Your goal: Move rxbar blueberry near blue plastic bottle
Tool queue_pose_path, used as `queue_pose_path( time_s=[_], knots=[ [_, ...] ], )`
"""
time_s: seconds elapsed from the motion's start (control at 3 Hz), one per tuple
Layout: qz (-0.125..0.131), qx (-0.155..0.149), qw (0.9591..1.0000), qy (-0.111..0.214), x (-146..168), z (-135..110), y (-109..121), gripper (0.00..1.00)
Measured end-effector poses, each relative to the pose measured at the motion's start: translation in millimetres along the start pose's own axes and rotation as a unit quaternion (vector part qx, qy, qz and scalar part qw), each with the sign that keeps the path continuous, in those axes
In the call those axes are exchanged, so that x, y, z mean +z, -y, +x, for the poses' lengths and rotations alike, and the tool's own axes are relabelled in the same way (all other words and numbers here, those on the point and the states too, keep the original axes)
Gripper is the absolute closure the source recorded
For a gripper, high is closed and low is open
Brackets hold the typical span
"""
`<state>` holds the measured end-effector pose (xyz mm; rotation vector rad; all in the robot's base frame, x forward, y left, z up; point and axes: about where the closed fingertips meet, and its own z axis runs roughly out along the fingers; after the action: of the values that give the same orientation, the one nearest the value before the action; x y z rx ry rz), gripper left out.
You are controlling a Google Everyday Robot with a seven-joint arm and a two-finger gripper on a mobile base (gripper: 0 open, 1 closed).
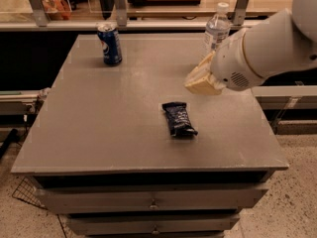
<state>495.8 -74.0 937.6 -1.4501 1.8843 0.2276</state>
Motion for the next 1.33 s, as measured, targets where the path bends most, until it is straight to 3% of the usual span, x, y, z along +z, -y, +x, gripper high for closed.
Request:
queue_pose_path(
  time_s=[0.33, 0.67, 1.0, 1.33],
  knots=[
    [-0.010, 0.093, 0.9949, -0.037, 19.7, 20.2, -32.1, 0.23],
    [-0.015, 0.145, 0.9880, -0.052, 34.9, 26.5, -49.3, 0.01],
    [-0.017, 0.195, 0.9785, -0.065, 58.1, 32.0, -58.8, 0.00],
    [-0.011, 0.225, 0.9712, -0.077, 74.9, 36.7, -57.4, 0.00]
  ],
)
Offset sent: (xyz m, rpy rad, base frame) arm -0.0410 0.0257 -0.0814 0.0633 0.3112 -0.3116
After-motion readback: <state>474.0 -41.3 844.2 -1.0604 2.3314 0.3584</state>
